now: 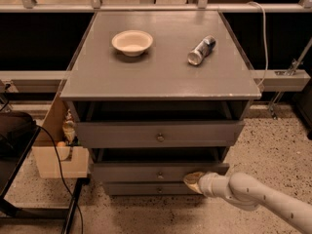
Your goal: Close middle drawer
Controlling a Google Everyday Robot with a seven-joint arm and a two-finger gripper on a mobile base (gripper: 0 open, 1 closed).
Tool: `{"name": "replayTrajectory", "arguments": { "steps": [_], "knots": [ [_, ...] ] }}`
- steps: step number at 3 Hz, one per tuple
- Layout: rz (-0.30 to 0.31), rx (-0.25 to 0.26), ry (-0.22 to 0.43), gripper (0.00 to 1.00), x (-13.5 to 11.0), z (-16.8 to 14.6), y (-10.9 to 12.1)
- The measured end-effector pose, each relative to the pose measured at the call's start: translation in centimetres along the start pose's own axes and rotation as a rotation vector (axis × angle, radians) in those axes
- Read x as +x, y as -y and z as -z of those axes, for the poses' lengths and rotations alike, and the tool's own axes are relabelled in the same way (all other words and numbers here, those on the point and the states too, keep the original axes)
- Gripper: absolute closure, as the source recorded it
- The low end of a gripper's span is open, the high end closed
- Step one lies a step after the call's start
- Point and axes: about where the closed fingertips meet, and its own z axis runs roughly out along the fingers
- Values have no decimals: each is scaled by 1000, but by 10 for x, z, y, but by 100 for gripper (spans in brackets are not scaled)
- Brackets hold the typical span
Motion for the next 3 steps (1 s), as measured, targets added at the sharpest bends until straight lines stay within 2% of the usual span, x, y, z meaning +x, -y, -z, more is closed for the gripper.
{"name": "replayTrajectory", "arguments": {
  "steps": [2,3],
  "knots": [
    [6,4,-2,100,0,-20,15],
    [22,7,-3,100,-3,-38,29]
  ]
}}
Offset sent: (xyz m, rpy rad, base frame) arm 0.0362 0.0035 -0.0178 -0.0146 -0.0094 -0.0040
